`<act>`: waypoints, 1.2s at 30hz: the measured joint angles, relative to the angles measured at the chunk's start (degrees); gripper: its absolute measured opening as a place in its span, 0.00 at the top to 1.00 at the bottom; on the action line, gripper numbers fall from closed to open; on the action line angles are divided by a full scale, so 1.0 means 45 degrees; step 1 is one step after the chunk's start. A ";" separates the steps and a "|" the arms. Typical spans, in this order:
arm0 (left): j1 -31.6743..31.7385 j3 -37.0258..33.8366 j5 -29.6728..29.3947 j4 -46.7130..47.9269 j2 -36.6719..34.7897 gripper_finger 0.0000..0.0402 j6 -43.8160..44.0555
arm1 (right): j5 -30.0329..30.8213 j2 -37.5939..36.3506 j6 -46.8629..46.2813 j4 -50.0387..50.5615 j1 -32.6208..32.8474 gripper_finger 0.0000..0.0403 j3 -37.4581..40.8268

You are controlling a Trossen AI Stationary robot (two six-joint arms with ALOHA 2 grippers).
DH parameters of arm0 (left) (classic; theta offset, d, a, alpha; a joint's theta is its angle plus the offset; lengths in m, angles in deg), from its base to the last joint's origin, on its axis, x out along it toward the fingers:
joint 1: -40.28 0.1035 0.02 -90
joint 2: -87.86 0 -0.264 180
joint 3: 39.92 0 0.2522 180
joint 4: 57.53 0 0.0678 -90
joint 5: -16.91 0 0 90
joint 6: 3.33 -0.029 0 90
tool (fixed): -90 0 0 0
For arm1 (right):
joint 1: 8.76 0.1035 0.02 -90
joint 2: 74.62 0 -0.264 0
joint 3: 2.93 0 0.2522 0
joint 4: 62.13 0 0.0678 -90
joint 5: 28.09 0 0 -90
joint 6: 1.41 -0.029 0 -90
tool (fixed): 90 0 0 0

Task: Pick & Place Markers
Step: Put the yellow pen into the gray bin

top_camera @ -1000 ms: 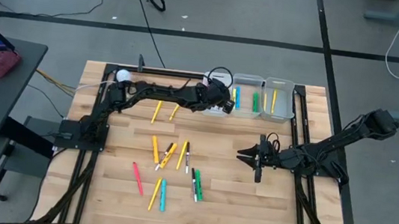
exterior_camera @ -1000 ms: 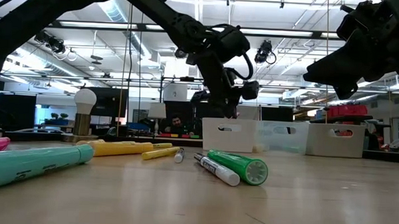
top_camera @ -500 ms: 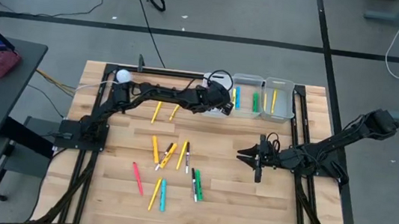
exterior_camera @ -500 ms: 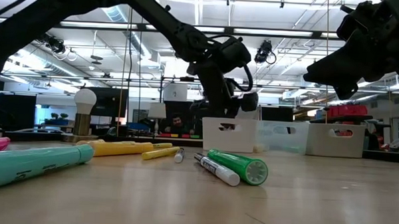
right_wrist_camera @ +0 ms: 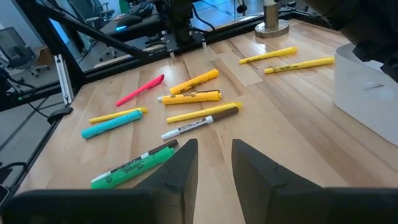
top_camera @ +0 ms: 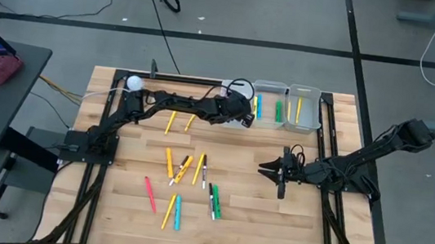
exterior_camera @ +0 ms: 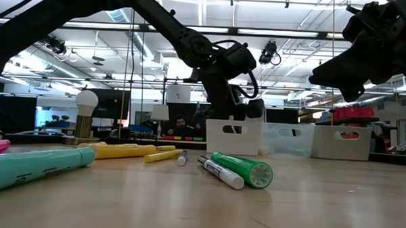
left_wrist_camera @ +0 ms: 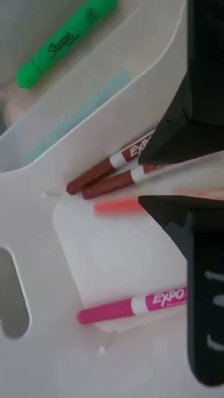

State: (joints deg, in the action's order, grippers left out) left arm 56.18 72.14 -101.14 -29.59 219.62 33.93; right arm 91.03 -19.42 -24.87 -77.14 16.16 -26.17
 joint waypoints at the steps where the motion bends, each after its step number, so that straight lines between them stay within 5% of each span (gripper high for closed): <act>1: 0.0039 -0.0005 0.0132 0.0000 0.0000 0.75 -0.0005 | 0.0000 0.0000 0.0000 0.0005 0.0000 0.76 0.0000; 15: -0.0112 -0.0001 0.0483 0.0268 -0.1767 0.71 -0.1967 | 0.0000 0.0000 0.0000 0.0031 0.0000 0.76 0.0000; 20: -0.1196 0.0010 -0.0850 0.1536 -0.3216 0.73 -0.4141 | 0.0000 0.0000 0.0000 0.0034 0.0000 0.76 0.0000; 27: -0.3387 0.0005 -0.3961 0.7166 -0.4761 0.76 -0.4510 | 0.0000 0.0000 -0.0049 0.0043 0.0005 0.76 0.0000; 36: -0.5843 -0.0001 -0.4661 1.5544 -0.5134 0.80 0.1798 | 0.0000 0.0000 -0.0078 0.0005 0.0000 0.76 0.0000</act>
State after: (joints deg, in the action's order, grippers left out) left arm 29.89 72.14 -122.11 40.35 196.52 42.02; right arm 91.03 -19.42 -25.22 -77.12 16.16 -26.17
